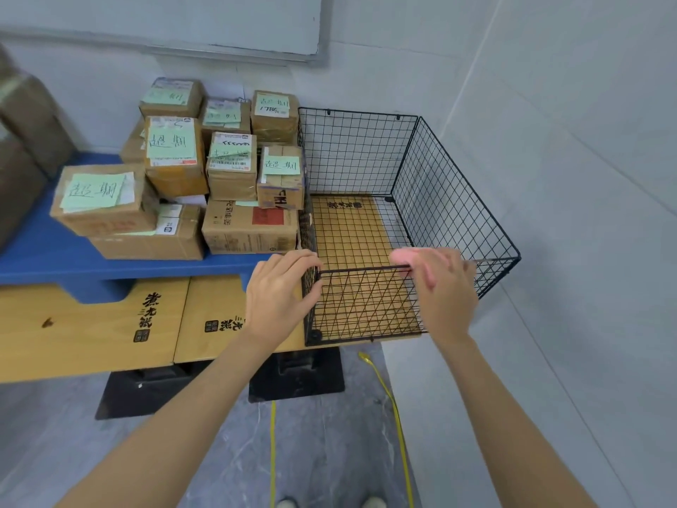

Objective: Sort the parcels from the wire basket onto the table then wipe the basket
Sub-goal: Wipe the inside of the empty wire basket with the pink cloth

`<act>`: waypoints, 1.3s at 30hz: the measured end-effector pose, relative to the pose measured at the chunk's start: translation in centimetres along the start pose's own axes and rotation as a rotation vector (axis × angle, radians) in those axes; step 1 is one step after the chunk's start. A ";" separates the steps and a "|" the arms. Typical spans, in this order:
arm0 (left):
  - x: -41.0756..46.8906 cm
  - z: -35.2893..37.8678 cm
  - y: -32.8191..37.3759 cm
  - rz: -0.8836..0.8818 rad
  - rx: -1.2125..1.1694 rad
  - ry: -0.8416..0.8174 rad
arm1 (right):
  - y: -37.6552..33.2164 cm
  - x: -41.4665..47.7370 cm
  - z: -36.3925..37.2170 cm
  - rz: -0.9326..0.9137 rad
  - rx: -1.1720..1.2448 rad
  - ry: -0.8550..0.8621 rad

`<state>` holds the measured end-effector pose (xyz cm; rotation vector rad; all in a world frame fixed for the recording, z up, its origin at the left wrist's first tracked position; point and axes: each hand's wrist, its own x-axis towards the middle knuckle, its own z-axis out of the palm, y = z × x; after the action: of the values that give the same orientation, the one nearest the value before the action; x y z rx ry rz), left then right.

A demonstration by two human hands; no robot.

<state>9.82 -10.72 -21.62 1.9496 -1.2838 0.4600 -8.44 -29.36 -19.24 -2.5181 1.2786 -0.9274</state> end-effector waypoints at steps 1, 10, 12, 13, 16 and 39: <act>0.0 0.1 0.1 -0.008 -0.003 0.003 | 1.0 0.5 -0.4 0.048 0.003 0.012; 0.0 0.2 1.5 -0.115 -0.019 0.021 | -4.5 -1.8 1.0 -0.072 0.063 0.037; 0.2 0.0 1.8 -0.128 -0.029 -0.007 | -5.4 -2.4 1.2 -0.152 0.096 0.003; 0.5 -0.1 1.9 -0.135 -0.049 -0.025 | -5.1 -2.1 0.9 -0.185 0.096 -0.007; 1.4 -0.3 2.4 -0.143 -0.118 -0.090 | -1.9 -0.7 -0.1 -0.256 0.041 -0.019; 1.6 3.6 4.1 -0.362 -0.256 -0.075 | -1.2 -0.9 0.3 -0.268 0.175 0.015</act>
<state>6.46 -15.26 -21.37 1.9355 -0.9506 0.0393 -7.85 -28.00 -19.42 -2.5852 0.8332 -1.0616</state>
